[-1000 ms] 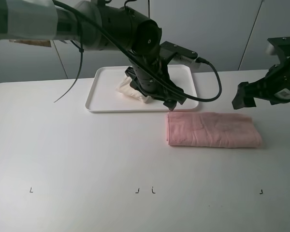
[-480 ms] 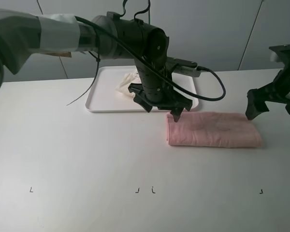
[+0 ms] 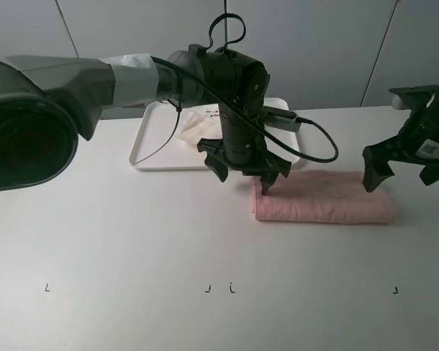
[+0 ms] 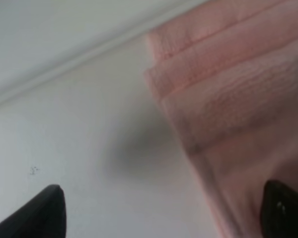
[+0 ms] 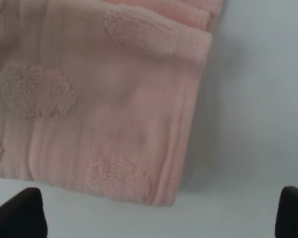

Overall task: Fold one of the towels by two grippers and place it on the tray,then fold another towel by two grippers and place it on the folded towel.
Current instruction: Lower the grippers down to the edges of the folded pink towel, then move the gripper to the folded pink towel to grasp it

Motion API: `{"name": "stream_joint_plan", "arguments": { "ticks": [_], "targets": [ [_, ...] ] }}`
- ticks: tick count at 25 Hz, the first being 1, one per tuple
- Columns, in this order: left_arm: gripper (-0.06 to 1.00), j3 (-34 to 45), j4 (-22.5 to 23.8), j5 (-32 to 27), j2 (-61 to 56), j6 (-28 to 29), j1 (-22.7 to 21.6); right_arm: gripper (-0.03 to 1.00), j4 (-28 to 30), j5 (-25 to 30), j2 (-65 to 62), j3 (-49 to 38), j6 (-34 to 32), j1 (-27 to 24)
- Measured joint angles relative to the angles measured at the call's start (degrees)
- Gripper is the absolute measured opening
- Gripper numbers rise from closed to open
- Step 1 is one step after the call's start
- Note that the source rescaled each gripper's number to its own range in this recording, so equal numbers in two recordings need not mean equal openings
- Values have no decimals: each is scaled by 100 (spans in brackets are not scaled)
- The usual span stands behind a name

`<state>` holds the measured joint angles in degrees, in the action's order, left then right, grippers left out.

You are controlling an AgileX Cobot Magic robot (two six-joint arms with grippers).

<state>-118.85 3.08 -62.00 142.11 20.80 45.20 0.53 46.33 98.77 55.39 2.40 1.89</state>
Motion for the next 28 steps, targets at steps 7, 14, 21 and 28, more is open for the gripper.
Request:
{"name": "stream_joint_plan", "arguments": {
  "ticks": [7,14,21,28],
  "targets": [
    [100,-23,31,-48,69,105,0,100,0,22,488,311,0,-35],
    [100,-58,45,-200,209,139,0,100,26,22,946,550,0,-68],
    [100,-58,45,-200,209,152,0,100,41,22,1310,728,0,-68],
    [100,-58,45,-200,209,104,0,100,5,0,1475,762,0,-404]
  ]
}}
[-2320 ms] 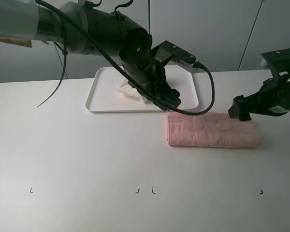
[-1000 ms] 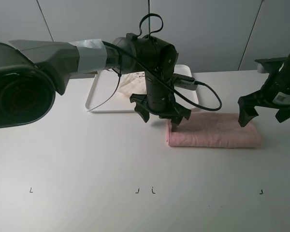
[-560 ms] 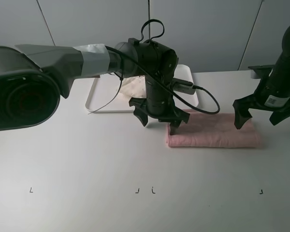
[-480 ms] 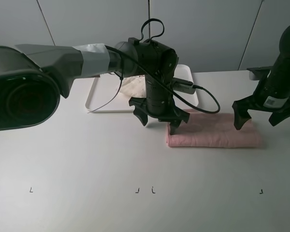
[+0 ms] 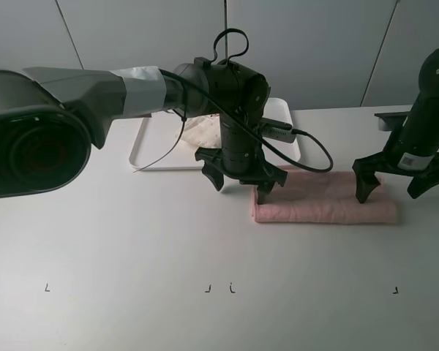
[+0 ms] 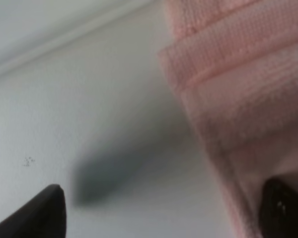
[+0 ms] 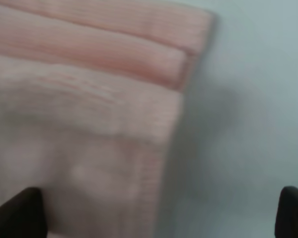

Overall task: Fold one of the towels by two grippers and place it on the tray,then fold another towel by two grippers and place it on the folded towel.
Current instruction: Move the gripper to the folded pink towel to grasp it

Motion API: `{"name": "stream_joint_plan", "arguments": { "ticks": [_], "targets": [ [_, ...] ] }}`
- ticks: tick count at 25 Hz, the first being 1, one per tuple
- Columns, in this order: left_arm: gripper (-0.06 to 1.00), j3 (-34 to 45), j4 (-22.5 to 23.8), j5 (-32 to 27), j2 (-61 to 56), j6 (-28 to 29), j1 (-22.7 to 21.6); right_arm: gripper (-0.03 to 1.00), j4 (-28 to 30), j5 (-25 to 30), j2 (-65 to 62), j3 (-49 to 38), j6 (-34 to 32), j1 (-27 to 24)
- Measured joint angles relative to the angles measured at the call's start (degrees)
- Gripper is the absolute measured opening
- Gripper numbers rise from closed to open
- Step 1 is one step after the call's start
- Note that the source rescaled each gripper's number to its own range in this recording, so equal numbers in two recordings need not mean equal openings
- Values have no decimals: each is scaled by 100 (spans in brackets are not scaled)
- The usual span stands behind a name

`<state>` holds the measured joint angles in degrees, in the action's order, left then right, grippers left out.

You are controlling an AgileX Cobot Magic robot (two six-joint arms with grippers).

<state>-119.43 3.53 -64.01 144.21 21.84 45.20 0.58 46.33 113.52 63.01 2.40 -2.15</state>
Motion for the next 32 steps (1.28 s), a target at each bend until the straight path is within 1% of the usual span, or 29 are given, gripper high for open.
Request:
{"name": "stream_joint_plan", "arguments": {
  "ticks": [4,8,10,13,16,20,23,27,30,32],
  "targets": [
    [100,0,0,0,0,-48,0,99,-395,0,0,0,73,-351],
    [100,0,0,0,0,-91,0,84,-891,13,9,0,510,-350],
    [100,0,0,0,0,-142,0,82,-1010,13,9,0,633,-323],
    [100,0,0,0,0,-182,0,83,-1073,13,9,0,687,-301],
    [100,0,0,10,0,-186,0,88,-1168,13,9,0,712,-301],
    [100,0,0,10,0,-200,0,89,-1168,13,9,0,716,-301],
    [100,0,0,21,0,-210,0,89,-969,-51,9,0,653,-148],
    [100,0,0,31,0,-222,0,89,-275,-211,9,0,179,169],
    [100,0,0,31,0,-230,0,89,142,-236,9,0,-165,206],
    [100,0,0,31,0,-230,0,89,250,-246,9,0,-279,206]
  ]
}}
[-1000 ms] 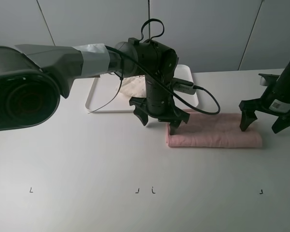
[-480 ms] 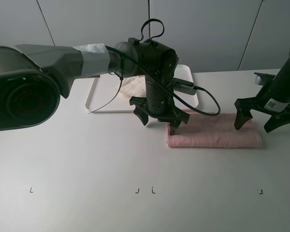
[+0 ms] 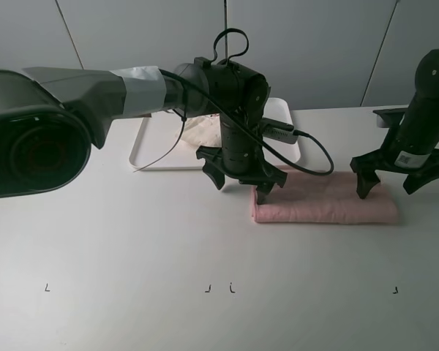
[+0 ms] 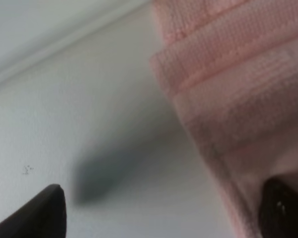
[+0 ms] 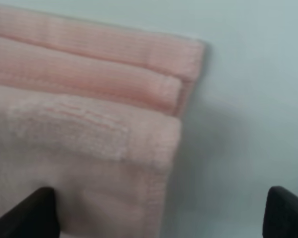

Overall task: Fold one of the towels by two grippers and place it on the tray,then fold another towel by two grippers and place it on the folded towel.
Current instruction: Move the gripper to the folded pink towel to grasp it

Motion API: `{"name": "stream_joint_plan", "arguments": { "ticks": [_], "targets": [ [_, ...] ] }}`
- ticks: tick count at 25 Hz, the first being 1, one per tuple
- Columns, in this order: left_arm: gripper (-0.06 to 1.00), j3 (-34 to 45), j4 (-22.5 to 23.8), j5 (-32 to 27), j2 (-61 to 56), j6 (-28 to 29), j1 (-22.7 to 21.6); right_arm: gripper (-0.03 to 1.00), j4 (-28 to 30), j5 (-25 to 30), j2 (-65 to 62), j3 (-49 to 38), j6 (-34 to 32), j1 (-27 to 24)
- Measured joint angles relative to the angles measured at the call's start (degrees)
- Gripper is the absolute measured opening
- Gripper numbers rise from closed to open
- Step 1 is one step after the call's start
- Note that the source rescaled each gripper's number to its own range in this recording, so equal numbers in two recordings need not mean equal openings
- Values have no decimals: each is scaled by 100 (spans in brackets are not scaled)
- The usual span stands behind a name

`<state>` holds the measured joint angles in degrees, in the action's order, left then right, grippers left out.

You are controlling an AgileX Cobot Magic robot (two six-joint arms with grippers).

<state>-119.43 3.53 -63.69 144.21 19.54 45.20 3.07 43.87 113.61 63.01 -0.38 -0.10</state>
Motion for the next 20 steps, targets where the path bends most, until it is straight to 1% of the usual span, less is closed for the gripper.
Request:
{"name": "stream_joint_plan", "arguments": {
  "ticks": [9,12,14,19,20],
  "targets": [
    [100,0,0,0,0,-118,0,89,69,-10,251,35,-115,0],
    [100,0,0,0,0,-131,0,87,69,9,260,47,-144,0],
    [100,0,0,0,0,-140,0,83,27,9,272,47,-154,10],
    [100,0,0,0,0,-140,0,63,-232,23,284,47,-96,12],
    [100,0,0,0,0,-140,0,61,-307,23,284,47,-53,12]
  ]
}}
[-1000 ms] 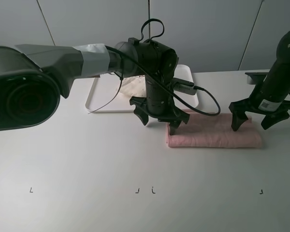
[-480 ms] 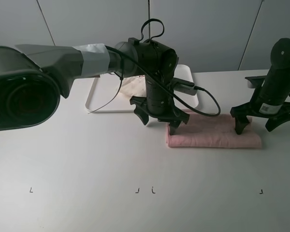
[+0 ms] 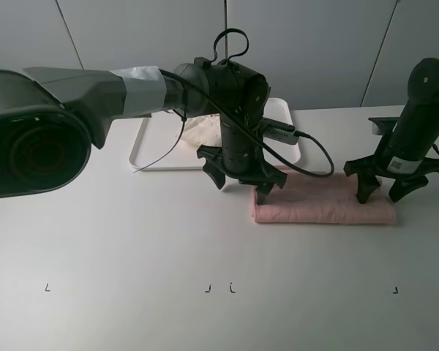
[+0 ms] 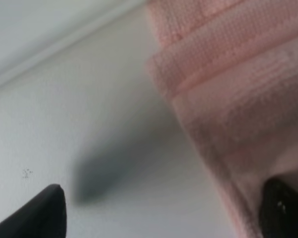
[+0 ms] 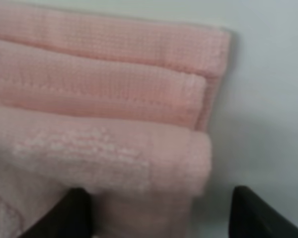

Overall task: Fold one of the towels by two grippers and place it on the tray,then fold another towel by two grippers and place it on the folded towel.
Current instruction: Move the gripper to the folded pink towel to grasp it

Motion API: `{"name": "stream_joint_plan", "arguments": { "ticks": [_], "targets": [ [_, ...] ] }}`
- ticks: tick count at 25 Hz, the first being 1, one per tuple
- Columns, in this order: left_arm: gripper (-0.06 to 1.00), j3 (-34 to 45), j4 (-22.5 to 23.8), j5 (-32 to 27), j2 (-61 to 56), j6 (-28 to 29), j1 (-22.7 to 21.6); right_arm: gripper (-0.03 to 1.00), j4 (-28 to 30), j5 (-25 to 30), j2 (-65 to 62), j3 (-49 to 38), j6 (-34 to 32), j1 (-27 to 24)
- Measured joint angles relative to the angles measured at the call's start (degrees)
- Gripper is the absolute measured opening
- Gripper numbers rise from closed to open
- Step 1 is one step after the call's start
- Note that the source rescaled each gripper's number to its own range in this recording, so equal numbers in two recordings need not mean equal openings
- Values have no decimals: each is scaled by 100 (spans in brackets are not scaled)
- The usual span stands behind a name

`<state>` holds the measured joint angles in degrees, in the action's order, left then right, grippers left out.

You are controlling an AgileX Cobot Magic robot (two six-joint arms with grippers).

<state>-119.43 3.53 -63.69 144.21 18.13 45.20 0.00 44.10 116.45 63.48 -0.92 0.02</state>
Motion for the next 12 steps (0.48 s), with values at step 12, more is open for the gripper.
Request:
{"name": "stream_joint_plan", "arguments": {
  "ticks": [12],
  "targets": [
    [100,0,0,0,0,0,0,58,-103,-11,12,0,157,-2]
  ]
}}
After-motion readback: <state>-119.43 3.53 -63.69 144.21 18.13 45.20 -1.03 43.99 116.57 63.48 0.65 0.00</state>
